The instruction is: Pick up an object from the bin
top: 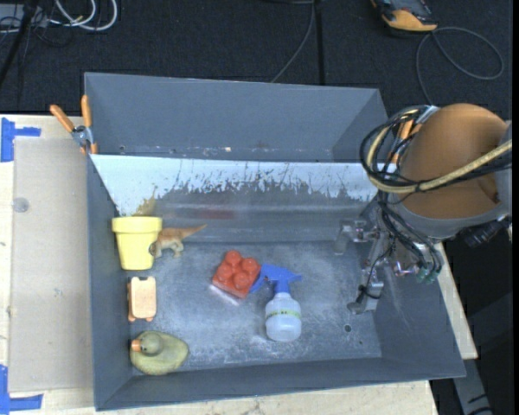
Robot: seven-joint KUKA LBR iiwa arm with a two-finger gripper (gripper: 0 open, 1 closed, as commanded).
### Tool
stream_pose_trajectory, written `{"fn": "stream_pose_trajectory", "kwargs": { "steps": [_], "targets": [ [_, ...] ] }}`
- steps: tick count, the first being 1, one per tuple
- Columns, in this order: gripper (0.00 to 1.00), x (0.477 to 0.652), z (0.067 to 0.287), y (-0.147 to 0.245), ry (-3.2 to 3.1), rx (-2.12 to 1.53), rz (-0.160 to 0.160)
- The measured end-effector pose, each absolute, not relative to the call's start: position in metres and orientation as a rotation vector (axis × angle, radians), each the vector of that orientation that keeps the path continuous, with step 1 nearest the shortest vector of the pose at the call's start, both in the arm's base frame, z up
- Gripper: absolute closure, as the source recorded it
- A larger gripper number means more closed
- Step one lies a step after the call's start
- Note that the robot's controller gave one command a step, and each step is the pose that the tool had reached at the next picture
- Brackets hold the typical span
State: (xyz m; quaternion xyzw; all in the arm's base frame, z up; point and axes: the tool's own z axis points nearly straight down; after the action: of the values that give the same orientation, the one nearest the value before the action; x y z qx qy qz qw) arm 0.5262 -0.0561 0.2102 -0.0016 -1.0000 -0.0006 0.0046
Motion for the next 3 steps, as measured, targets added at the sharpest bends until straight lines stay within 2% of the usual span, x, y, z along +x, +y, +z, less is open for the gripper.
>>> {"fn": "stream_pose_trajectory", "kwargs": {
  "steps": [1,3],
  "targets": [
    [0.00,0.528,0.215,-0.056,-3.140,-0.003,-0.001],
    [0.00,0.543,0.126,-0.008,-3.127,0.260,-0.001]
  ]
}}
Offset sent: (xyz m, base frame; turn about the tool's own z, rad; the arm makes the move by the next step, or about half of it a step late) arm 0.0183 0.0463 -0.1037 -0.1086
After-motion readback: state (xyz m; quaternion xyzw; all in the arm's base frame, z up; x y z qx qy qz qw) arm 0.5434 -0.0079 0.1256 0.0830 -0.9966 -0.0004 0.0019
